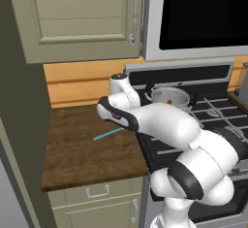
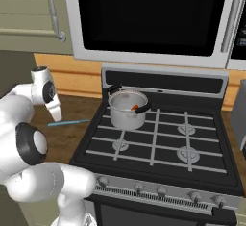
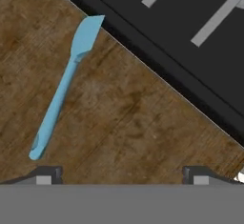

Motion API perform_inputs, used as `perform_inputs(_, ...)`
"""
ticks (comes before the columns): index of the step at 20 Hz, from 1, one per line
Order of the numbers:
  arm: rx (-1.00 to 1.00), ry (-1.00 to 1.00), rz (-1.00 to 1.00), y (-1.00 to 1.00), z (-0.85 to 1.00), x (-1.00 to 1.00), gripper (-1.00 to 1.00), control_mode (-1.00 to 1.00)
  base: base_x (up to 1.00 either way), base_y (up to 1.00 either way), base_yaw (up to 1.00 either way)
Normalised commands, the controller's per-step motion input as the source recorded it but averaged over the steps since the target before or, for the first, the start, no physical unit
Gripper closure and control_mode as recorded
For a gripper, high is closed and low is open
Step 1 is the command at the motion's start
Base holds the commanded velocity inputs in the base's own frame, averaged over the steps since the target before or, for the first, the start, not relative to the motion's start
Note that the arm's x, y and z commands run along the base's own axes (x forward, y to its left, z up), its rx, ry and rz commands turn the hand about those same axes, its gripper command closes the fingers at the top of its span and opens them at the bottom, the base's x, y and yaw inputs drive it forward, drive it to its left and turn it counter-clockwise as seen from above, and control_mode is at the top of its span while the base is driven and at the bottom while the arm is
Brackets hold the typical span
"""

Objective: Put the carrot and sweet potato in the pot. Retrieve the spatula and lightly stir the vegetables in the pot.

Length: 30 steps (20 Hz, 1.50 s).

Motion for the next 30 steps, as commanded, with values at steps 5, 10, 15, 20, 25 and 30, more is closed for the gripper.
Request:
perform_inputs(5,0.04,0.00,0.00,0.41,-0.54,0.09,-1.00,-1.00,0.00,0.00,0.00)
perform_inputs(10,0.09,0.00,0.00,0.30,-0.46,0.16,-1.00,-1.00,0.00,0.00,0.00)
perform_inputs(15,0.06,0.00,0.00,0.22,-0.23,0.35,-1.00,-1.00,0.00,0.00,0.00)
perform_inputs(20,0.01,0.00,0.00,0.20,-0.13,0.42,-1.00,-1.00,0.00,0.00,0.00)
perform_inputs(25,0.00,0.00,0.00,0.21,-0.16,0.41,-1.00,-1.00,0.00,0.00,0.00)
perform_inputs(30,0.00,0.00,-0.02,0.15,-0.27,0.15,-1.00,-1.00,0.00,0.00,0.00)
